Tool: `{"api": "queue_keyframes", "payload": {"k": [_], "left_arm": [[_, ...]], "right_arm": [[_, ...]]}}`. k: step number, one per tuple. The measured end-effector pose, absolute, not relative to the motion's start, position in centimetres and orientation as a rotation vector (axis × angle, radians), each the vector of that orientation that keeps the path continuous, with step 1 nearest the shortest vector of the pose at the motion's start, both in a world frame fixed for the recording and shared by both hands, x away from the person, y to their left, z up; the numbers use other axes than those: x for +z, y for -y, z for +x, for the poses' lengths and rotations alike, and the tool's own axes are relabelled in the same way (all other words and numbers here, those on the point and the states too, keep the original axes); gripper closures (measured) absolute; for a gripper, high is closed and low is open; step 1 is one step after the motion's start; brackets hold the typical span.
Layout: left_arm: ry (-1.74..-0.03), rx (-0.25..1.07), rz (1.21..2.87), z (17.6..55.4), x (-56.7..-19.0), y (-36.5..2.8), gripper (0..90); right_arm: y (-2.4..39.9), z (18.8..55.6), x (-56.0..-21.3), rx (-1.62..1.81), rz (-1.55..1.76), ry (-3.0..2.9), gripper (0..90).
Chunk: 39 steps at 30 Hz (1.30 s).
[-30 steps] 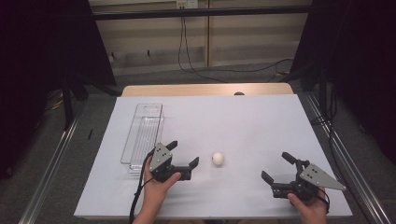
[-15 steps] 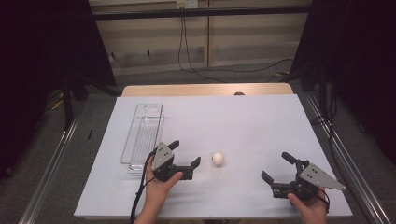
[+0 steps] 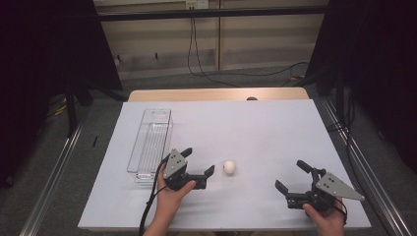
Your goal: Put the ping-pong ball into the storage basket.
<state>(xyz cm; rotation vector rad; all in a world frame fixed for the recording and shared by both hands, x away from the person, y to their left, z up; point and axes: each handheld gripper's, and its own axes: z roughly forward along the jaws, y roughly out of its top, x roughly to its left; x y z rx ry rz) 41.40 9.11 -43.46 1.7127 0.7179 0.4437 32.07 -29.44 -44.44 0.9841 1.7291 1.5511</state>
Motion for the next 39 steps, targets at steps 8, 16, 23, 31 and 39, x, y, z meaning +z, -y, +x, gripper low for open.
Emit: {"api": "queue_keyframes", "payload": {"k": [8,16,23,31,39], "left_arm": [[-0.722,0.439,1.720,41.4,-43.5,-8.9,3.0],[-0.705,0.436,1.729,41.5,-43.6,-8.6,3.0],[-0.704,0.432,1.751,41.5,-43.7,-8.6,3.0],[-0.714,0.419,1.759,41.7,-43.7,-8.1,3.0],[-0.725,0.406,1.778,41.9,-43.9,-7.6,2.9]], "right_arm": [[29.4,32.0,-44.4,1.556,0.997,-1.720,0.4],[29.4,32.1,-44.4,1.557,0.994,-1.723,0.4],[29.4,32.0,-44.4,1.557,0.996,-1.722,0.4],[29.4,32.0,-44.4,1.557,0.992,-1.728,0.4],[29.4,32.0,-44.4,1.557,0.992,-1.728,0.4]]}}
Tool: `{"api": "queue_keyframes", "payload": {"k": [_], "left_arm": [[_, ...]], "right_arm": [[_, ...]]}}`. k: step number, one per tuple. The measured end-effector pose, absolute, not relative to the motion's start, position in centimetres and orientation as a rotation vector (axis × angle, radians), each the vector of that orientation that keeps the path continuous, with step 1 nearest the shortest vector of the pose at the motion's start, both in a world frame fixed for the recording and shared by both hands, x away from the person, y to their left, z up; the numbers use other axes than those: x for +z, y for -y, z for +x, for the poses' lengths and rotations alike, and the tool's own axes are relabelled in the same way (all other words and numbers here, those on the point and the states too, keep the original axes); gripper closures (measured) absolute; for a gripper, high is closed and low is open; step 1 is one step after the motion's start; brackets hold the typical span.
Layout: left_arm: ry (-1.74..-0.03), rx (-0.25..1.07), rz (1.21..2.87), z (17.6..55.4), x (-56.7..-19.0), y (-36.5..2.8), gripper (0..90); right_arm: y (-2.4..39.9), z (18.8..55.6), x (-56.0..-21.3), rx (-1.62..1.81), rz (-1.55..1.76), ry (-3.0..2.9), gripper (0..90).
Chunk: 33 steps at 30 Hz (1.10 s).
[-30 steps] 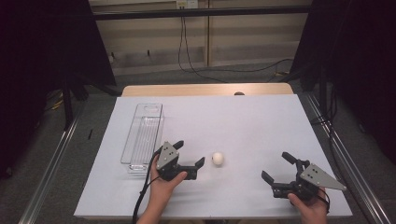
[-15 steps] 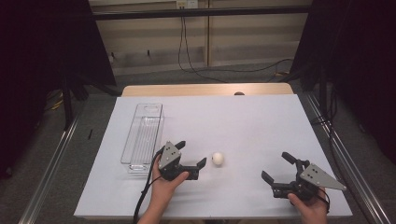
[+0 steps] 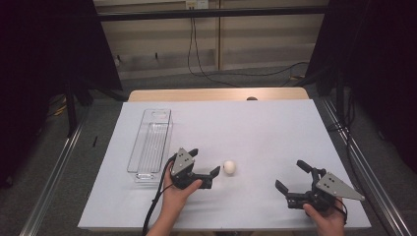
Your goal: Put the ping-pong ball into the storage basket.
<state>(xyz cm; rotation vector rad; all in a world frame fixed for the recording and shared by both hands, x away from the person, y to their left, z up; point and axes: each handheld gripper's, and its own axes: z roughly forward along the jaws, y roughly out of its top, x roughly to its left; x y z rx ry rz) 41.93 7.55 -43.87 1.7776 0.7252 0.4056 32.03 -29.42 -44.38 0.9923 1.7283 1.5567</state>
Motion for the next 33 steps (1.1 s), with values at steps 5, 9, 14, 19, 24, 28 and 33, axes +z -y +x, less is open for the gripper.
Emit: {"api": "queue_keyframes", "payload": {"k": [5,9,14,19,24,28,33], "left_arm": [[-0.719,0.393,1.789,42.1,-44.0,-7.1,2.5],[-0.727,0.378,1.796,42.2,-44.0,-6.8,2.5],[-0.709,0.371,1.831,42.3,-44.0,-6.7,2.5],[-0.712,0.363,1.826,42.5,-43.9,-6.3,2.6],[-0.711,0.353,1.844,42.5,-44.0,-6.1,2.6],[-0.723,0.349,1.839,42.6,-44.0,-6.0,2.6],[-0.729,0.348,1.849,42.7,-43.9,-5.9,2.6]], "right_arm": [[29.4,32.0,-44.4,1.557,0.996,-1.724,0.4],[29.4,32.1,-44.4,1.556,0.991,-1.722,0.4],[29.4,32.1,-44.4,1.554,0.987,-1.728,0.4],[29.3,32.1,-44.4,1.553,0.982,-1.737,0.4],[29.3,32.1,-44.4,1.555,0.989,-1.734,0.4],[29.2,32.1,-44.4,1.559,0.989,-1.730,0.4],[29.2,32.2,-44.4,1.559,0.993,-1.731,0.4]]}}
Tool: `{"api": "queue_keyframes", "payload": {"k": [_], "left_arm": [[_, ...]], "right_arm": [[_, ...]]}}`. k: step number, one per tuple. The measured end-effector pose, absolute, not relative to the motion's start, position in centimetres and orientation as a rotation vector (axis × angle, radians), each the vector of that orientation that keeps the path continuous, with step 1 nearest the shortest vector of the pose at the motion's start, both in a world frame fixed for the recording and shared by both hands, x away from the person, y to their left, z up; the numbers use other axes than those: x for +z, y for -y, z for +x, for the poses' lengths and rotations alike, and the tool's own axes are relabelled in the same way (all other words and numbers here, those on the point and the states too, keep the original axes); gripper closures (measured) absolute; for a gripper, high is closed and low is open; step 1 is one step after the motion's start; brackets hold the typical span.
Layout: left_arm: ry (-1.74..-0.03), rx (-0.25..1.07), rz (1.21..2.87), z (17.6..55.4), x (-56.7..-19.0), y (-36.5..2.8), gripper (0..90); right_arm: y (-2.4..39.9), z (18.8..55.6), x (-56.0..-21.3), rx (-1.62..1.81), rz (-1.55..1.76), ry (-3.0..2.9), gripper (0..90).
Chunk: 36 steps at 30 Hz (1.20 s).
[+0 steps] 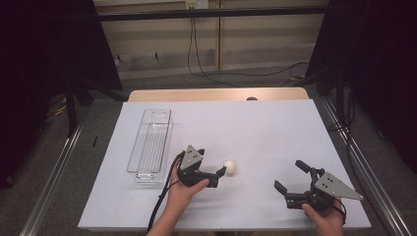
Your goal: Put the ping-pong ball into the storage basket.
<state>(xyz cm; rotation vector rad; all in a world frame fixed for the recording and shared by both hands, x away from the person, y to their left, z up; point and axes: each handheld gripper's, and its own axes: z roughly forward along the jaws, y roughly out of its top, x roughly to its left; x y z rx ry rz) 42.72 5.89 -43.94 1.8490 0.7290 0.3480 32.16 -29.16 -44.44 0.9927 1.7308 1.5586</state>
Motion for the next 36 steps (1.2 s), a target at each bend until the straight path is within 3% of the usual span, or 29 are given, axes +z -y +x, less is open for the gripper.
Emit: {"api": "queue_keyframes", "payload": {"k": [36], "left_arm": [[-0.745,0.329,1.928,43.2,-44.1,-4.5,2.7]], "right_arm": [[29.2,32.2,-44.4,1.555,0.987,-1.737,0.4]]}}
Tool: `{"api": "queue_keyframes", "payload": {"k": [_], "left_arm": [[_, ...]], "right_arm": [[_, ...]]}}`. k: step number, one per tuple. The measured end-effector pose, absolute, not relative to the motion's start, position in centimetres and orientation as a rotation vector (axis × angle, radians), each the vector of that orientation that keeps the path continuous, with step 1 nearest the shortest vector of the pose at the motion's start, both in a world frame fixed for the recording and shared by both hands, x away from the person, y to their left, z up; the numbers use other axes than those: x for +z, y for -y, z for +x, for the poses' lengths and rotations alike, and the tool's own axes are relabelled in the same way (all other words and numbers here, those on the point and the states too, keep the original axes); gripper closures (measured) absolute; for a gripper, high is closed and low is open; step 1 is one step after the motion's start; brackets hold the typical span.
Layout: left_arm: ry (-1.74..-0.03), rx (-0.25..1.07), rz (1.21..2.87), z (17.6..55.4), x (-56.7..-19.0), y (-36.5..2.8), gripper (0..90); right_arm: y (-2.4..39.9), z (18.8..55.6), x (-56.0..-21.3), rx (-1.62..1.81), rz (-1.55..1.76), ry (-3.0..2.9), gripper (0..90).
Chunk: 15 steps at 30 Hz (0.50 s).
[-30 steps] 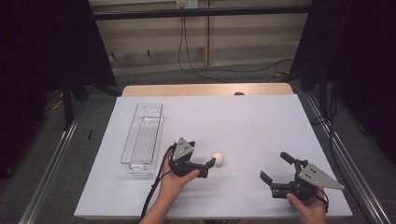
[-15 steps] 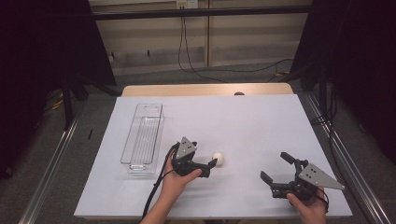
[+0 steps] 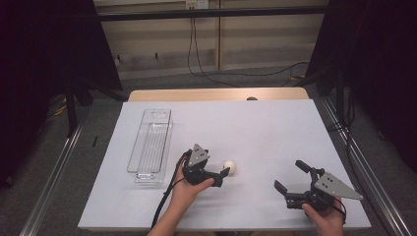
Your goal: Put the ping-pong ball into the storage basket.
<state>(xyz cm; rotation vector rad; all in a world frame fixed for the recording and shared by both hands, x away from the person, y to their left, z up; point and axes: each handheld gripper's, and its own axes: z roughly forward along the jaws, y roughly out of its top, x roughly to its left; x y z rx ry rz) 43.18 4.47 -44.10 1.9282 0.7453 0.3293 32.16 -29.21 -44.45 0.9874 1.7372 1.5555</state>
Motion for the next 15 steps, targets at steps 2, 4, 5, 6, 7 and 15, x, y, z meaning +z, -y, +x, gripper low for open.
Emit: {"api": "queue_keyframes", "payload": {"k": [2,4,5,6,7,15], "left_arm": [[-0.741,0.332,1.934,43.24,-44.13,-4.41,2.7],[-0.742,0.328,1.950,43.21,-44.13,-4.31,2.7],[-0.745,0.333,1.965,43.20,-44.11,-4.19,2.7],[-0.745,0.333,1.965,43.20,-44.11,-4.19,2.7],[-0.749,0.328,1.965,43.21,-44.16,-4.01,2.7],[-0.736,0.307,2.023,43.36,-44.55,-3.55,2.8]], "right_arm": [[29.23,32.15,-44.44,1.555,0.987,-1.739,0.5],[29.24,32.15,-44.44,1.556,0.992,-1.734,0.5],[29.25,32.14,-44.44,1.554,0.988,-1.738,0.5],[29.25,32.14,-44.44,1.554,0.988,-1.738,0.5],[29.22,32.14,-44.43,1.554,0.988,-1.734,0.5],[29.28,32.11,-44.42,1.552,0.979,-1.742,0.5]]}}
